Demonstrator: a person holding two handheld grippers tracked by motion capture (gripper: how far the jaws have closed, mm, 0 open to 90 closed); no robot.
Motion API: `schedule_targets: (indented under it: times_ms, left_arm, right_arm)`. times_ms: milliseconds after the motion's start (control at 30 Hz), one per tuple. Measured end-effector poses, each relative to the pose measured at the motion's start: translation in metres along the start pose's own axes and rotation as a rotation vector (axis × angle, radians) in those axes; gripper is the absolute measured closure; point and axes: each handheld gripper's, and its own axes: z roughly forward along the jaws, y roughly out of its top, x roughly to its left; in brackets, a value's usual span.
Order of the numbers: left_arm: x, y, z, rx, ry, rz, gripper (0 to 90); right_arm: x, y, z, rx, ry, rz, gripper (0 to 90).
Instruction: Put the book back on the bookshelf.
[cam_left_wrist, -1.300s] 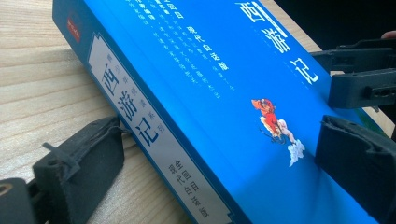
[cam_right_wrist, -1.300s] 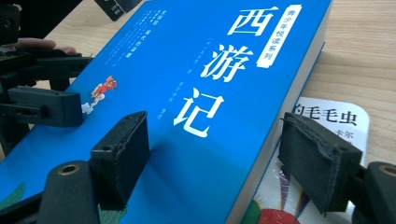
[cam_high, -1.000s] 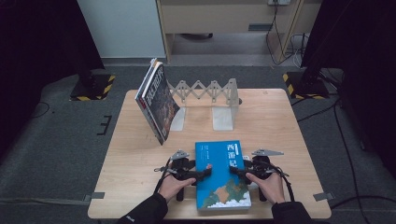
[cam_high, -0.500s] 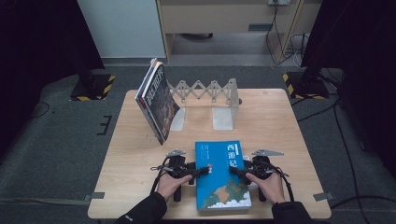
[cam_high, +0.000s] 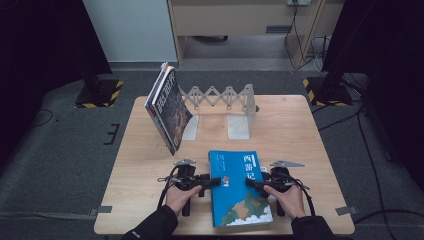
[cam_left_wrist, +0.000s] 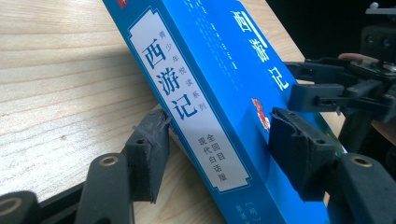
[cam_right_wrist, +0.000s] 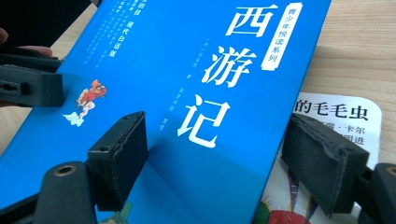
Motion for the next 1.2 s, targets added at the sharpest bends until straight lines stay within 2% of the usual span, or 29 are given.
schedule_targets:
  times_ms: [167, 533, 833, 1200]
  left_arm:
    - [-0.001, 0.002, 0.002, -0.006, -0.033, 0.003, 40.4]
    - [-0.003, 0.009, 0.015, 0.045, -0.019, 0.014, 36.4]
    - [-0.001, 0.012, 0.022, 0.071, -0.034, -0.019, 36.2]
    - [-0.004, 0.011, 0.035, 0.065, -0.054, -0.032, 37.8]
  right_arm:
    - [0.0, 0.0, -0.001, 0.002, 0.001, 0.005, 22.6]
    - [0.0, 0.0, 0.0, 0.004, -0.007, 0.003, 23.0]
    - [0.0, 0.001, 0.0, 0.007, -0.007, 0.007, 23.1]
    - [-0.002, 0.002, 0.0, 0.008, 0.011, -0.006, 23.4]
